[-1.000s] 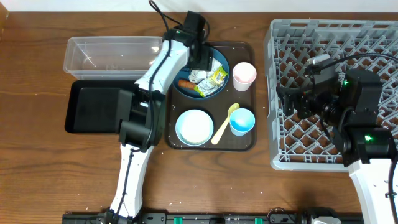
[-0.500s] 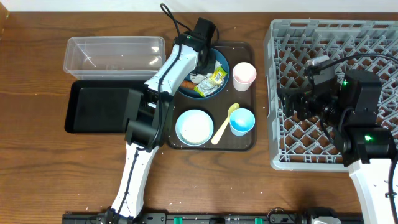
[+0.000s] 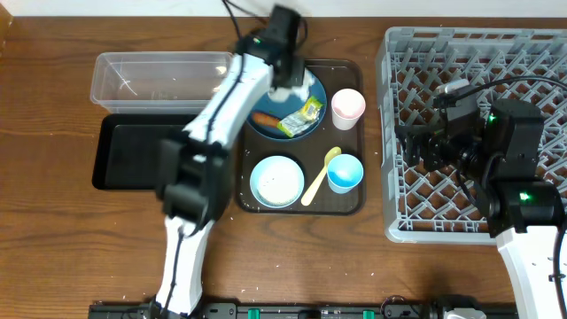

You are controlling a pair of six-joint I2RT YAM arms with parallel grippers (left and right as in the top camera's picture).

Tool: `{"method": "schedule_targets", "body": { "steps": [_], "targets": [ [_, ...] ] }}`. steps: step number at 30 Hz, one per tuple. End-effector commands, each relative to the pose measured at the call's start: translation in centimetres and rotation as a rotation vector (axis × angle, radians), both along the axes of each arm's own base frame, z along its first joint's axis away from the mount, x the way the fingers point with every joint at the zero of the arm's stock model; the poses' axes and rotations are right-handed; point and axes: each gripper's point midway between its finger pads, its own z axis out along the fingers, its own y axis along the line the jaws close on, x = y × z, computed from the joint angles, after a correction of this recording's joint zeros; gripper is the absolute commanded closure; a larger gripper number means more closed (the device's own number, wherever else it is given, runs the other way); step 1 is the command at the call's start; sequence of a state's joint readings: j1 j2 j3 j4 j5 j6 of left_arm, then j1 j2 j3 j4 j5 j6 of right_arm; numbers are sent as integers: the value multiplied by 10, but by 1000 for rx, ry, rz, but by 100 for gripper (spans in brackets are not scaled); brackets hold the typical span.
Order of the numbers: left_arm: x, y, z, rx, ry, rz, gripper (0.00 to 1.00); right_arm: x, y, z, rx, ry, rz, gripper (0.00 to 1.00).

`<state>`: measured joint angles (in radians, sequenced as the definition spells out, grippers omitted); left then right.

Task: Sort waste into correct bins and load items into the dishwasher rack
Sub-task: 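Carry the tissue left and drop it into the clear plastic bin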

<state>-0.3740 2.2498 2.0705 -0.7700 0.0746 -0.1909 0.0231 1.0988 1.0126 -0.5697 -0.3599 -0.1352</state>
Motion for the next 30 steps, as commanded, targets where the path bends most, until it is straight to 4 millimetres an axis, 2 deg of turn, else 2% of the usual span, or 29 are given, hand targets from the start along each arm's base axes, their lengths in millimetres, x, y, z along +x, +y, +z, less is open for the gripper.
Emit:
{"method": "schedule_targets", "body": {
  "steps": [1, 5, 7, 13, 17, 19, 23, 28, 30],
  "targets": [
    [-4, 15, 84, -45, -138, 30, 94, 1, 2, 6, 9, -9, 3, 11],
    [-10, 44, 108, -25, -155, 85, 94, 1, 2, 6, 10, -9, 3, 11],
    [-10, 74, 107, 27, -145, 151, 94, 1, 2, 6, 10, -9, 3, 11],
    [-11, 168, 81, 122, -54, 414, 94, 1, 2, 6, 10, -9, 3, 12],
    [-9, 216, 59, 104, 1, 564, 94, 1, 2, 7, 10, -13, 3, 12],
    [-7, 231, 47, 92, 27, 599, 94, 1, 2, 7, 11, -13, 3, 12],
    [-2, 248, 23, 99, 63, 631, 94, 1, 2, 7, 14, -11, 1, 16],
    [1, 250, -8, 114, 113, 633, 94, 1, 2, 7, 18, -7, -3, 16],
    [2, 250, -17, 118, 126, 633, 89, 1, 2, 6, 18, -3, -3, 16]
  ]
}}
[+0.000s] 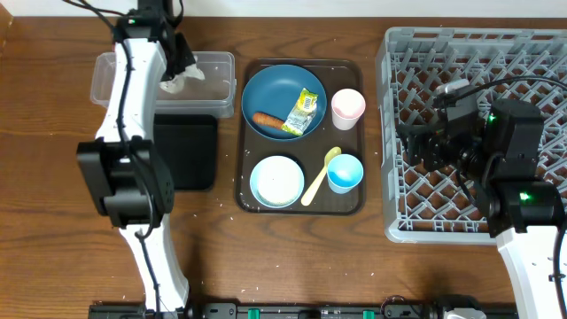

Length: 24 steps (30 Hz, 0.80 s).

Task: Sort waste into correct bins and load items into the dishwasher rack
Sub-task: 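Carry the tissue left and drop it into the clear plastic bin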

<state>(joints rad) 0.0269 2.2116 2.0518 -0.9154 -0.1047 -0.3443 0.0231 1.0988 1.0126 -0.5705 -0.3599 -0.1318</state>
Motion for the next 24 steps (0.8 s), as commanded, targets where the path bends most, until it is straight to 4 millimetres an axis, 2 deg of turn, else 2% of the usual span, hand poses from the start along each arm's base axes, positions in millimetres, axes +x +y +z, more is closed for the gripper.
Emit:
{"method": "schedule_targets", "body": {
  "steps": [1, 4, 7, 10, 13, 17, 20, 22, 24],
  "targets": [
    [0, 0, -17, 1, 31, 16, 84, 0, 2, 6, 16, -2, -1, 16],
    [1, 0, -15, 1, 23, 16, 58, 0, 2, 5, 16, 1, -1, 15],
    [2, 0, -13, 1, 14, 16, 42, 0, 2, 5, 16, 0, -1, 14],
    [4, 0, -8, 1, 3, 15, 40, 0, 2, 5, 15, 0, -1, 14],
    [6, -7, 10, -16, -34, -21, 39, 0, 2, 5, 16, 0, -1, 13],
    [7, -45, 53, -113, -123, -190, 37, 0, 2, 6, 16, -3, -1, 12],
    [-2, -82, 83, -132, -165, -332, 36, 1, 2, 6, 16, -7, -1, 12],
    [-9, -111, 91, -122, -171, -443, 35, 1, 2, 7, 16, -9, -1, 12],
    [-16, -140, 89, -105, -154, -540, 32, 2, 2, 7, 16, -11, -1, 12]
  ]
}}
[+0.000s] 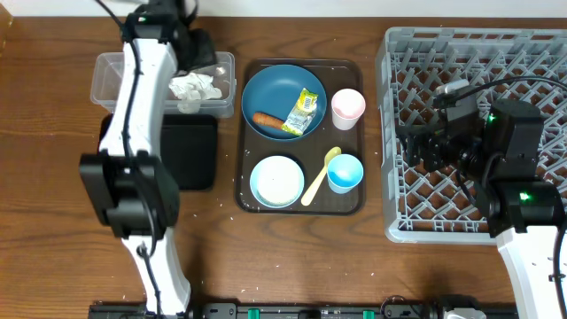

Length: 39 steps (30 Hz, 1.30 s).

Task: Sort waste into correct bins and load items into the dishwasher rack
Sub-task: 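Carry the tissue left and drop it into the clear plastic bin, then reach the left gripper into the bowl and grasp the yellow wrapper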

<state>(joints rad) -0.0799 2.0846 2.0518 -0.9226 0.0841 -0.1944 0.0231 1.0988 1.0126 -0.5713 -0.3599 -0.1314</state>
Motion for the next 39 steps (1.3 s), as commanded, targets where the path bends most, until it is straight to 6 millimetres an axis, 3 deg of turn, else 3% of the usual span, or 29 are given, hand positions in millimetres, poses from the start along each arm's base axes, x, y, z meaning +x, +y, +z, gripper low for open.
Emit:
{"method": "schedule_targets", "body": {
  "steps": [1, 6, 15, 23, 39],
  "targets": [
    [-13, -68, 22, 11, -48, -260, 31, 2, 2, 7, 16, -13, -1, 12],
    [-27, -126, -17, 42, 24, -420, 28, 2, 2, 7, 16, -11, -1, 12],
    [-32, -189, -92, 36, 109, -542, 28, 1, 2, 7, 16, -8, -1, 12],
    [-30, -197, -139, 19, 175, -492, 28, -2, 2, 2, 15, 16, -1, 12],
    [-36, -197, -196, 30, 261, -481, 31, -3, 2, 2, 15, 18, -1, 12]
  ]
}}
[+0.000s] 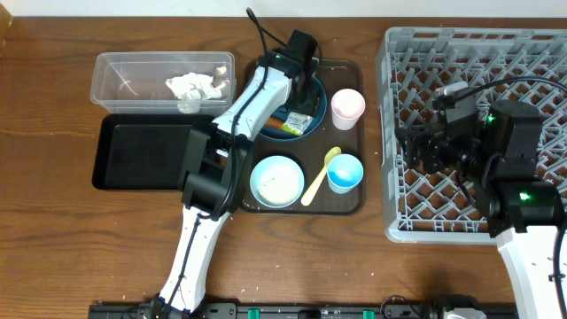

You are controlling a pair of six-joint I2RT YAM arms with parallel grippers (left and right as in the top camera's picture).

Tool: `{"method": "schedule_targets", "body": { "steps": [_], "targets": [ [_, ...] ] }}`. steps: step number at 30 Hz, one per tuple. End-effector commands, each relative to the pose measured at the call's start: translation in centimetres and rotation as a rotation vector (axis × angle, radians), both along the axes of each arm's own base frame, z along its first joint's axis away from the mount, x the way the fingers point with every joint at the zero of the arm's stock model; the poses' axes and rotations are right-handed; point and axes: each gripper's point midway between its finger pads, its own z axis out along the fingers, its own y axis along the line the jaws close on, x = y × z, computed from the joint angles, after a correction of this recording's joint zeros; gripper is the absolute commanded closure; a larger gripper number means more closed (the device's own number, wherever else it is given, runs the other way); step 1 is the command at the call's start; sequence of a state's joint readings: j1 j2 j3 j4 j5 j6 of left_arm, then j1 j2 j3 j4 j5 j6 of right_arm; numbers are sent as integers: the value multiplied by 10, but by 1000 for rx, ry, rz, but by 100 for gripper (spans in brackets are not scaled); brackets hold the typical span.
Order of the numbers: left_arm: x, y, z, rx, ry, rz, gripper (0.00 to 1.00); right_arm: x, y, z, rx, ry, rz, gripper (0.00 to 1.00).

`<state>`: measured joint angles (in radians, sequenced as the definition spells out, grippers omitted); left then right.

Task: Sort waste into correct bins and load items into the dishwasher rack
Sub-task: 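Reach the left gripper into the bowl and grasp the yellow wrapper, then carry the yellow wrapper left and drop it into the clear bin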

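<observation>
My left gripper (301, 94) hangs over the blue plate (312, 89) on the brown tray (341, 206); its jaws are hidden from above. A yellow-green wrapper (299, 122) peeks out beside the arm, and the carrot is hidden under it. A crumpled white napkin (195, 86) lies in the clear bin (124, 71). On the tray stand a pink cup (347, 106), a white bowl (276, 180), a blue cup (345, 173) and a yellow spoon (319, 175). My right gripper (413, 147) hovers over the grey dishwasher rack (469, 53), holding nothing that I can see.
A black tray (142, 155) lies in front of the clear bin, left of the brown tray. The left arm stretches diagonally from the table's front edge across the black tray's right end. The rack fills the right side.
My left gripper has moved right, from the clear bin to above the blue plate. The napkin stays in the bin. The right arm has not moved.
My left gripper was first at the blue plate's far edge with something white under it. Then it held the white napkin over the clear bin. Then the napkin lay in the bin beside the gripper. Now the gripper is back over the plate.
</observation>
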<state>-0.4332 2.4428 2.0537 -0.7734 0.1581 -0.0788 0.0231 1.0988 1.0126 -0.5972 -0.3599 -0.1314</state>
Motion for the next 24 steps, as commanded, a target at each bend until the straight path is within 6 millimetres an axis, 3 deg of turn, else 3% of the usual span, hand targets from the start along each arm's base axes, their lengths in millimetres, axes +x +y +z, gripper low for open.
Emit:
{"method": "schedule_targets", "body": {
  "steps": [1, 3, 6, 10, 13, 16, 18, 24],
  "targets": [
    [-8, 3, -28, 15, 61, 7, 32, 1, 2, 6, 15, -8, -1, 12],
    [-9, 3, -30, 16, 64, 7, 41, 1, 2, 6, 15, -7, -1, 12],
    [-8, 3, -29, 14, 60, 7, 71, 1, 2, 6, 16, -7, -1, 12],
    [-7, 3, -29, 14, 59, 7, 92, 1, 2, 6, 16, -7, -1, 12],
    [-4, 3, -25, 8, 48, 10, 94, 1, 2, 6, 16, -7, -1, 13],
    [3, 6, -5, -4, 24, 25, 94, 1, 2, 6, 16, -7, -1, 12],
    [9, 11, 15, -22, 0, 54, 94, 1, 2, 6, 16, -6, -1, 12],
    [34, 51, 104, -118, -128, 229, 94, 1, 2, 6, 16, -7, -1, 12]
  ]
}}
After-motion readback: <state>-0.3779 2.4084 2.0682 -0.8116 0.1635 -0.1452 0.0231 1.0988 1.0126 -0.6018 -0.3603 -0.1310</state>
